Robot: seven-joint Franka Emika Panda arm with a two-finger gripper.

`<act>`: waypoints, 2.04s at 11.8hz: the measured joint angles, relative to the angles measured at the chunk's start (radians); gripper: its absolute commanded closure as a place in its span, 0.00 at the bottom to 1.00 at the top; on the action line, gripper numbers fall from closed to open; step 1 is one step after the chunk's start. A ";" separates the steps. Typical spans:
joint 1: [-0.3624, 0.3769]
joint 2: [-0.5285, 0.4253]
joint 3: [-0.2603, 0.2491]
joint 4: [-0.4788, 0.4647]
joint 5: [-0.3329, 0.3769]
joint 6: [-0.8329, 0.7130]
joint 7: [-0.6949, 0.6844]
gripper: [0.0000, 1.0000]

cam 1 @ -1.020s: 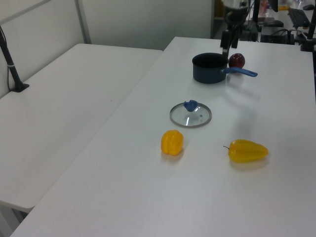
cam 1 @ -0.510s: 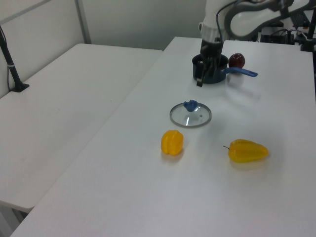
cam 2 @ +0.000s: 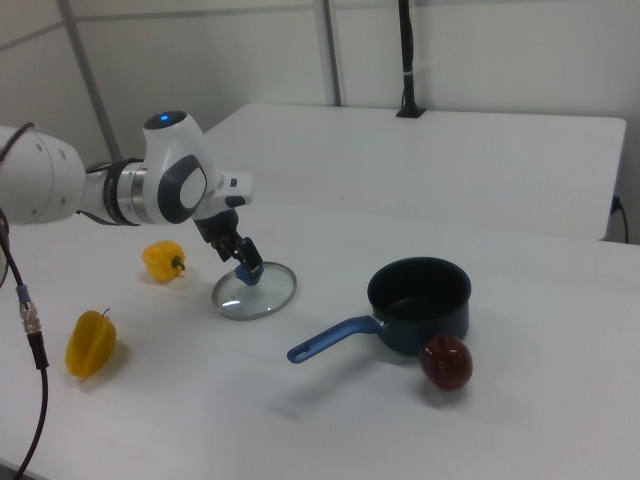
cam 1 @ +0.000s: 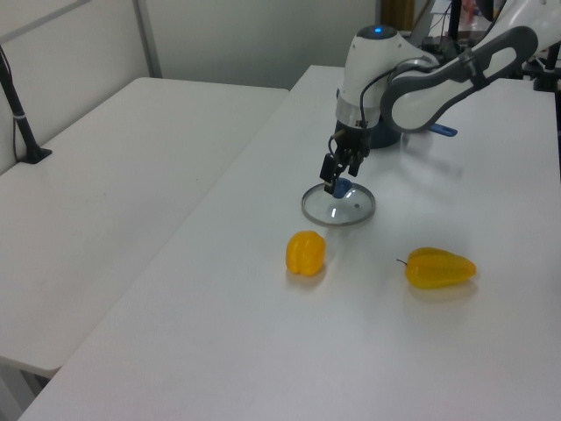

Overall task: Close lid
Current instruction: 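Lift the glass lid by the knob and carry it over the saucepan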

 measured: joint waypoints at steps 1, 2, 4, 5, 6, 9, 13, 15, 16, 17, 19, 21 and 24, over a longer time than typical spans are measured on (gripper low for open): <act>0.003 0.015 0.000 0.008 -0.017 0.003 0.019 0.05; 0.004 0.025 0.000 0.015 -0.024 0.003 0.022 0.19; 0.004 0.032 0.000 0.024 -0.030 0.003 0.035 0.41; 0.004 0.032 0.000 0.026 -0.037 0.003 0.042 0.47; 0.004 0.032 0.000 0.027 -0.047 0.003 0.051 0.48; 0.005 0.033 0.000 0.030 -0.068 0.003 0.058 0.63; 0.002 0.023 -0.005 0.041 -0.070 -0.024 0.058 0.63; -0.021 -0.016 -0.011 0.099 -0.070 -0.134 0.062 0.63; -0.038 -0.029 -0.012 0.131 -0.070 -0.188 0.062 0.63; -0.071 -0.046 -0.013 0.182 -0.070 -0.269 0.060 0.63; -0.125 -0.061 -0.014 0.221 -0.070 -0.324 0.020 0.63; -0.169 -0.059 -0.017 0.226 -0.070 -0.327 -0.018 0.63; -0.277 -0.055 -0.019 0.253 -0.070 -0.327 -0.122 0.62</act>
